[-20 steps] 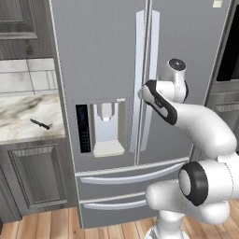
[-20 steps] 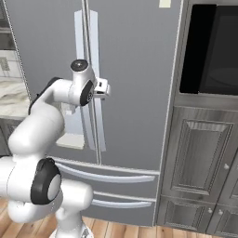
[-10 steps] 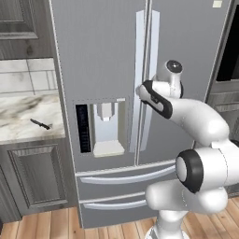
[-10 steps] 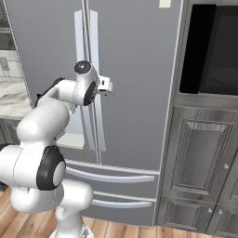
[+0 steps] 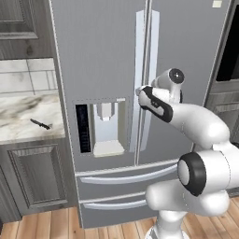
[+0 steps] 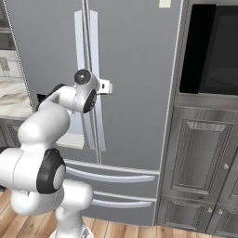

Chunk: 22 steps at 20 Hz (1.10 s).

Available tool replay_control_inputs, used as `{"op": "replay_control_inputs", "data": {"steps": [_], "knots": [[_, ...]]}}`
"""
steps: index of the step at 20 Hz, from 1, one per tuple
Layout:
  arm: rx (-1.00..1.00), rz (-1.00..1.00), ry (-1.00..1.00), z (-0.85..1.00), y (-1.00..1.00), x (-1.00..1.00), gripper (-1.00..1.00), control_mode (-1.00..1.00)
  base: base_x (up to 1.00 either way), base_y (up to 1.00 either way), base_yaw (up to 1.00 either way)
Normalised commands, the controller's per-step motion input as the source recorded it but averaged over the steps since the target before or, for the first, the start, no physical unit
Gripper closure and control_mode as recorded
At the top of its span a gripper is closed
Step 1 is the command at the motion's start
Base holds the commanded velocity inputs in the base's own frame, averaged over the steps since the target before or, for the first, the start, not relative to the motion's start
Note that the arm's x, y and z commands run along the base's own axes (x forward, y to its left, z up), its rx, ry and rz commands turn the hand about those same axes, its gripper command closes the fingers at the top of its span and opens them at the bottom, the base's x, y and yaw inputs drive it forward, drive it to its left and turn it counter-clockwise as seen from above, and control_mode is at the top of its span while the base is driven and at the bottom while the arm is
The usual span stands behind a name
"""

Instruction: Retrieve the butter from the fridge and place it on a plate on the dining table. Then retrieve the butter knife by the fridge and place it near the plate.

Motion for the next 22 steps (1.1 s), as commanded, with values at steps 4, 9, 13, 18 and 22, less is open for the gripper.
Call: {"op": "replay_control_inputs", "data": {"steps": [4, 9, 13, 18, 22], "knots": [[0.02, 0.01, -0.05, -0.28, 0.00, 0.23, 1.00, -1.00, 0.00, 0.00, 0.00], [0.00, 0.00, 0.00, -0.04, 0.00, 0.02, 1.00, -1.00, 0.00, 0.00, 0.00], [0.00, 0.00, 0.00, 0.05, -0.30, -0.43, 1.00, -1.00, 0.00, 0.00, 0.00], [0.04, 0.00, 0.00, 0.21, -0.80, -0.89, 1.00, -1.00, 0.00, 0.00, 0.00], [0.09, 0.02, 0.00, 0.08, -0.98, -1.00, 1.00, -1.00, 0.00, 0.00, 0.00]]}}
